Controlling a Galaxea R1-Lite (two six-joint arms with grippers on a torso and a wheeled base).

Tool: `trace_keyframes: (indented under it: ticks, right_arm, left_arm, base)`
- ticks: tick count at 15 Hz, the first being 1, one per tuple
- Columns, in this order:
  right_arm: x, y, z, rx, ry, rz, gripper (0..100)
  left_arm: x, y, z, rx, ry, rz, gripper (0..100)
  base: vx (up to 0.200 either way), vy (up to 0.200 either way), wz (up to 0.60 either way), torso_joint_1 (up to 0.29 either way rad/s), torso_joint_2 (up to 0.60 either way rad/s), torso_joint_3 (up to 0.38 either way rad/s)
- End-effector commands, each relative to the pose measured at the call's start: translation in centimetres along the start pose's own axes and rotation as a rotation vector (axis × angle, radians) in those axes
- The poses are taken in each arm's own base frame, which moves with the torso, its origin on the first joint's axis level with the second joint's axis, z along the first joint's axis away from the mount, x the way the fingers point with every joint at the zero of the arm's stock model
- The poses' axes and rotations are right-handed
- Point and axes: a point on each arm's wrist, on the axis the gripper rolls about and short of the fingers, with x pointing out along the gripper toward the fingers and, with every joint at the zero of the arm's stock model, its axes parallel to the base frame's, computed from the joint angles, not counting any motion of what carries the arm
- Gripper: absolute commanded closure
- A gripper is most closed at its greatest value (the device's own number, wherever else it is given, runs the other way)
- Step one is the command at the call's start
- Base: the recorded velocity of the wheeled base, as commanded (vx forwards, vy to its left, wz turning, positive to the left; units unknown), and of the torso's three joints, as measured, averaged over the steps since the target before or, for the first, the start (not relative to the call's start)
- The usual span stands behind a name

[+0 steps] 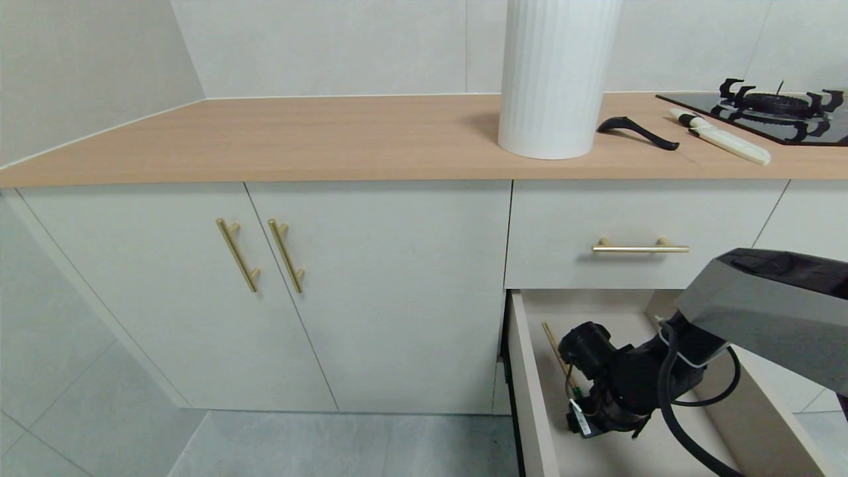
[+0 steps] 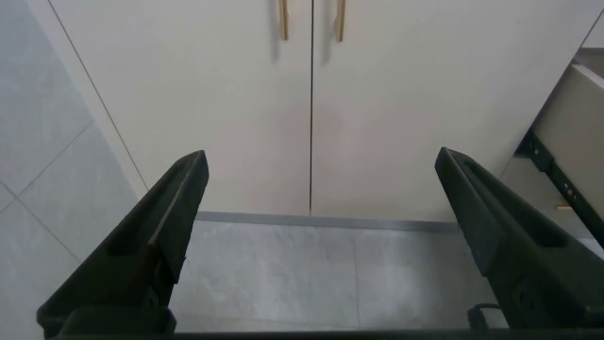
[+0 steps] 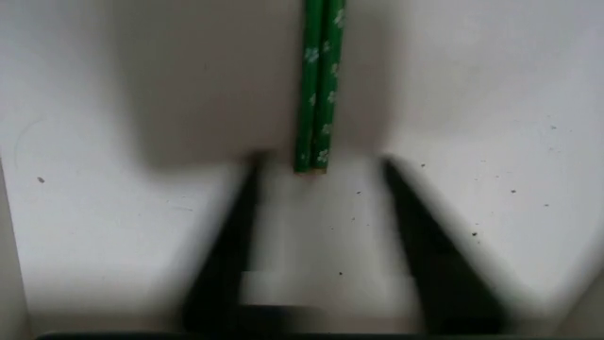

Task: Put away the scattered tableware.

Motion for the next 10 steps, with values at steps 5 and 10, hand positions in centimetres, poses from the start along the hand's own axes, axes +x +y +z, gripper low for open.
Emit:
trace_keyframes:
  ticks: [5, 10]
  right_arm:
    - [-3.0, -1.0, 1.1, 0.048, -0.084, -0.015, 0]
    - [-12.1, -4.5, 1.8, 0.147, -0.309, 0.008, 0]
  left_arm:
    - [0.0, 0.0, 0.0, 0.0, -0.001, 0.0, 0]
    - [0.0, 0.0, 0.0, 0.0, 0.001, 0.0, 0]
  base:
    - [0.0, 0.0, 0.0, 0.0, 0.0, 0.0]
    - [0.0, 0.0, 0.0, 0.0, 0.0, 0.0]
